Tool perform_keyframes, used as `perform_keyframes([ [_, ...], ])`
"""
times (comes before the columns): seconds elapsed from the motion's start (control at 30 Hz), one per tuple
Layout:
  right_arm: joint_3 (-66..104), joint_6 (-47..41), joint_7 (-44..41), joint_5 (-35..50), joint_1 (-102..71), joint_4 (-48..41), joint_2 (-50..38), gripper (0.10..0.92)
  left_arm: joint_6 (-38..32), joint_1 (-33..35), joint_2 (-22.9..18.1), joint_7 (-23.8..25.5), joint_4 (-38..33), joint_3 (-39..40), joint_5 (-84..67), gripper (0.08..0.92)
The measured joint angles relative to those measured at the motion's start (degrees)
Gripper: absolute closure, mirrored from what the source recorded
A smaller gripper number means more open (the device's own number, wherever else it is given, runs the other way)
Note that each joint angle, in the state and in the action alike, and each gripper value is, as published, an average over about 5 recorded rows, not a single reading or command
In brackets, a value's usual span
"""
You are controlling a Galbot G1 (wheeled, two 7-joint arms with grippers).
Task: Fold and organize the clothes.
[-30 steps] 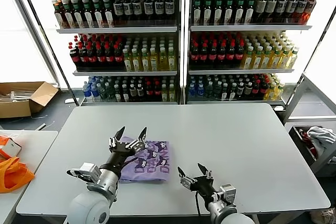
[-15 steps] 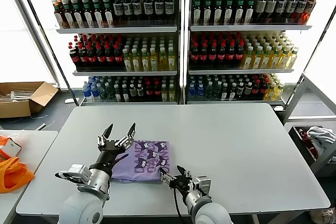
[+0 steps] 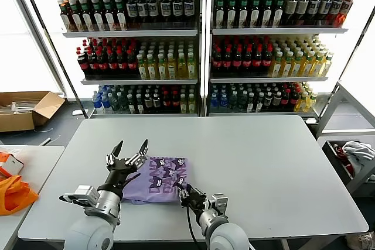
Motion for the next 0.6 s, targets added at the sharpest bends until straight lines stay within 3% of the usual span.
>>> perform_keyframes([
  [0.2, 1.7, 0.3, -2.4, -1.0, -1.0, 0.9, -0.9, 0.907, -0.1, 0.6, 0.4, -0.1, 0.0, -0.7, -0.3, 0.177],
  [0.6, 9.8, -0.8, -5.0, -4.0, -4.5, 4.4, -4.9, 0.916, 0.3, 1.3, 1.1, -0.4, -0.2, -1.0, -1.3, 0.177],
])
